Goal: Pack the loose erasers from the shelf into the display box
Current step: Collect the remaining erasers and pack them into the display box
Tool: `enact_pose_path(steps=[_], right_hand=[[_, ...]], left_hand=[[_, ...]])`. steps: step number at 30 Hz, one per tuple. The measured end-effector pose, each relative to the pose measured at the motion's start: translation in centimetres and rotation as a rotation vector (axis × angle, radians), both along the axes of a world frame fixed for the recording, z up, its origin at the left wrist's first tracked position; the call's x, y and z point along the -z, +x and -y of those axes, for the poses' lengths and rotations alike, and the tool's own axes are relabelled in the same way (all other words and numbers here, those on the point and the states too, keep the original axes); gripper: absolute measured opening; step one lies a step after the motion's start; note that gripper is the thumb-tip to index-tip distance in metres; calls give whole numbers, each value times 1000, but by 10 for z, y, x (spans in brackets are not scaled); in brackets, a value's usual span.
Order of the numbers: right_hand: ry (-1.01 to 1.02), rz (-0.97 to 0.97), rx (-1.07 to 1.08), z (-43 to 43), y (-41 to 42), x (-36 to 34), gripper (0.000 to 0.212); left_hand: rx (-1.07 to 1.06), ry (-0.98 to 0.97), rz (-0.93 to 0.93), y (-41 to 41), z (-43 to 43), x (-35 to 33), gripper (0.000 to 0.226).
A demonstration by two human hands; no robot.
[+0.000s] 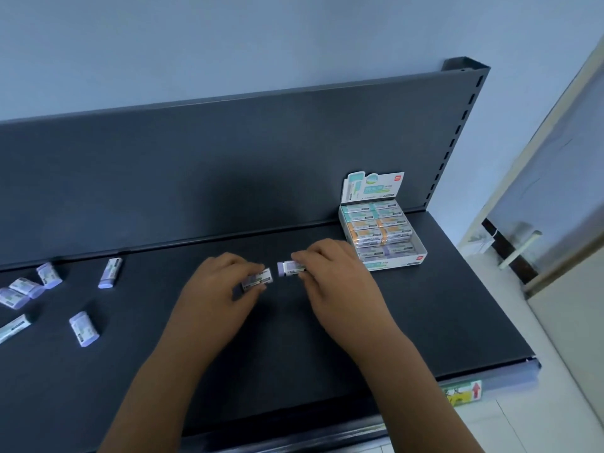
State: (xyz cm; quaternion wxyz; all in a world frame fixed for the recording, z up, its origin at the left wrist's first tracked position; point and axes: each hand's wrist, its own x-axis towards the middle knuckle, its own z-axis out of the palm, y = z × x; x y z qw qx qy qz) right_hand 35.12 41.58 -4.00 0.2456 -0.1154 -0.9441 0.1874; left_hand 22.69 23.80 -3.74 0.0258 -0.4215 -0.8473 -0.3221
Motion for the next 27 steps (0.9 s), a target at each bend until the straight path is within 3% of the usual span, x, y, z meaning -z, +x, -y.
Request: enact_pose_path(steps=[9, 19, 27], right_hand=[[-15, -17, 12, -49, 19, -3, 29], [-65, -37, 82, -168, 59, -18, 28], [-82, 42, 29, -212, 71, -4, 29]], left_hand=[[39, 0, 40, 15, -57, -7, 27], [37, -25, -34, 53, -154, -14, 31], [-6, -92, -43, 69, -196, -8, 23]])
